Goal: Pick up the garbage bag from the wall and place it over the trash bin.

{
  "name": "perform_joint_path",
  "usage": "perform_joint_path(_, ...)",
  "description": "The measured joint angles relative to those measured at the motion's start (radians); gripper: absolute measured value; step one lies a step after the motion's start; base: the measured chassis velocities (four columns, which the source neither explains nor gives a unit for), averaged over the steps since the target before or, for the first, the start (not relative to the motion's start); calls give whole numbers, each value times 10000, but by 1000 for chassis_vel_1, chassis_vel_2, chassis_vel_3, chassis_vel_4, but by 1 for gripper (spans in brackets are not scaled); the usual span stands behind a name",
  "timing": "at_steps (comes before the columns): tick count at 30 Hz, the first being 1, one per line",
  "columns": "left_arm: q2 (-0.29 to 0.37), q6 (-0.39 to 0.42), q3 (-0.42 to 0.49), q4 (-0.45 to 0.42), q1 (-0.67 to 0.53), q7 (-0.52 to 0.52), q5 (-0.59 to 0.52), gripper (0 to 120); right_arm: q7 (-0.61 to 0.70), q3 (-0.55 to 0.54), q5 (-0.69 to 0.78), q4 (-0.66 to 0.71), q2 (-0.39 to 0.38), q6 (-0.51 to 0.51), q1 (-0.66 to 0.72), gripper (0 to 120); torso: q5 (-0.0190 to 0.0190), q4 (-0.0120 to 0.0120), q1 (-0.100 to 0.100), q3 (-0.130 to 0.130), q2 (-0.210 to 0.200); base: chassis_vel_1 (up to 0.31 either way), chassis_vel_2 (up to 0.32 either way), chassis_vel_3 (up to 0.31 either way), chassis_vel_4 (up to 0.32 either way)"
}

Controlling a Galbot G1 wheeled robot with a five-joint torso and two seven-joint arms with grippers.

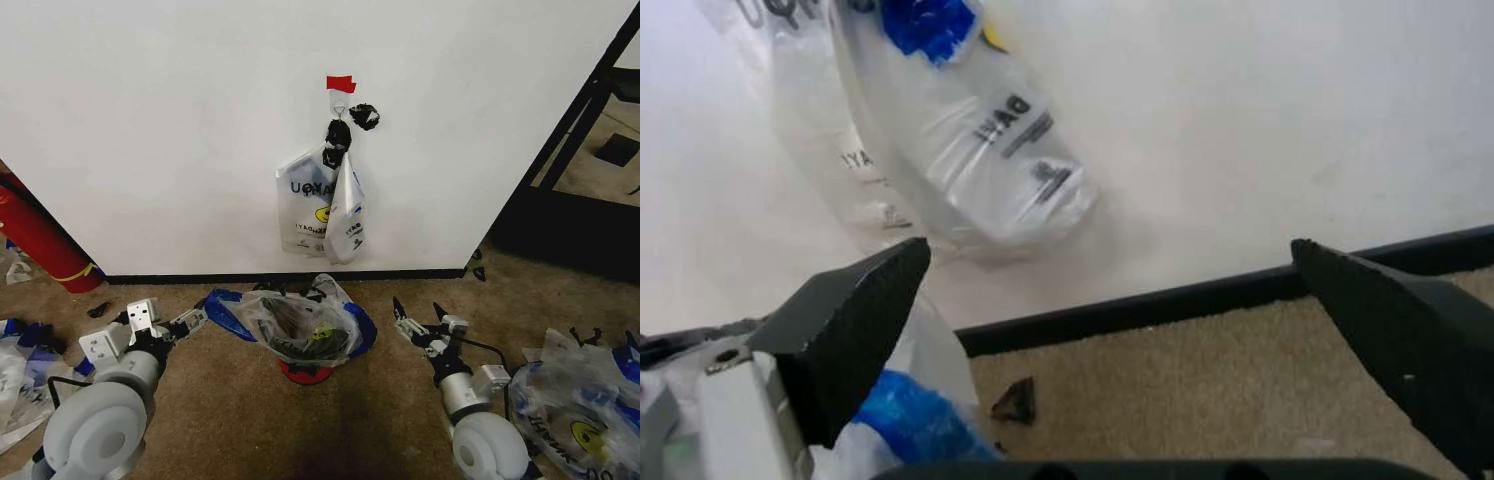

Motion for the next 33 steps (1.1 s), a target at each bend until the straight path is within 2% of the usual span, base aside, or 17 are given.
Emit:
perform_joint_path(4, 22, -280, -189, -33, 15, 75, 23, 100, 14, -55, -23, -22, 6, -8, 45, 100, 0, -2, 0, 0, 0, 0, 0, 0, 0)
perform_joint_path(5, 1, -801, -355, -8, -23, 204, -26, 100, 17, -90, -50, -65, 12, -9, 70, 100, 2, -2, 0, 0, 0, 0, 0, 0, 0)
perform_joint_path(7, -30, -1066, -385, 42, -63, 236, -10, 100, 17, -105, -60, -88, 13, -9, 78, 100, 3, -2, 0, 0, 0, 0, 0, 0, 0)
perform_joint_path(8, -131, -1814, -257, 368, -184, 255, 756, 100, 18, -160, -79, -155, 12, -8, 98, 100, 2, -3, 0, 0, 0, 0, 0, 0, 0)
perform_joint_path(9, -143, -1985, -211, 471, -183, 288, 1079, 100, 18, -177, -84, -168, 9, -8, 104, 100, 0, -2, 0, 0, 0, 0, 0, 0, 0)
perform_joint_path(12, -126, -2393, -167, 602, -144, 679, 1813, 100, 20, -238, -112, -181, -5, -8, 117, 100, -1, 1, 0, 0, 0, 0, 0, 0, 0)
perform_joint_path(15, -46, -2401, 53, 343, -332, 1003, 1971, 100, 21, -252, -147, -181, -5, -8, 118, 100, 1, 4, -1, 0, 0, 0, 0, 0, 0)
perform_joint_path(18, 258, -2222, 984, 73, -1070, 1509, 2226, 100, 18, -245, -300, -116, -5, -5, 22, 100, 3, -2, 0, -1, 0, 0, 0, 0, 0)
perform_joint_path(20, 315, -2181, 1156, 51, -1224, 1582, 2249, 100, 14, -237, -323, -99, -4, -1, -2, 100, 3, -3, -1, -1, 0, 0, 0, 0, 0)
perform_joint_path(21, 622, -2002, 2056, 0, -1883, 1961, 2367, 100, -52, -114, -468, 61, 4, 68, -218, 100, 4, -6, 0, -1, 0, 0, 0, 0, 0)
perform_joint_path(24, 1034, -1673, 3320, 15, -2634, 2529, 2635, 100, -286, 57, -681, 251, -17, 262, -509, 100, 1, -9, -1, -1, 0, 0, 0, 0, 0)
perform_joint_path(26, 1367, -1352, 4760, 358, -3603, 2816, 2875, 100, -642, 365, -1068, 383, 17, 678, -860, 100, 6, 9, -1, 0, 0, 0, 0, 0, 0)
perform_joint_path(27, 1435, -1238, 5206, 544, -4050, 2889, 2916, 100, -733, 503, -1200, 432, 61, 827, -1011, 100, 0, 9, -1, 0, 0, 0, 0, 0, 0)
perform_joint_path(28, 1500, -1081, 5799, 863, -4847, 2989, 2940, 100, -938, 780, -1476, 540, 165, 1134, -1364, 100, -6, -2, -1, 0, 0, 0, 0, 0, 0)
perform_joint_path(29, 1500, -1081, 5799, 863, -4847, 2989, 2940, 100, -938, 780, -1476, 540, 165, 1134, -1364, 100, -6, -2, -1, 0, 0, 0, 0, 0, 0)
perform_joint_path(31, 1566, -757, 6499, 1424, -6050, 3149, 2852, 100, -1275, 1166, -1880, 687, 325, 1675, -1954, 100, 6, -16, 0, 0, 0, 0, 0, 0, 0)
perform_joint_path(33, 1672, -433, 6639, 1651, -6565, 3199, 2776, 100, -1540, 1297, -2080, 740, 346, 2051, -2201, 100, -5, -19, 0, 1, 0, 0, 0, 0, 0)
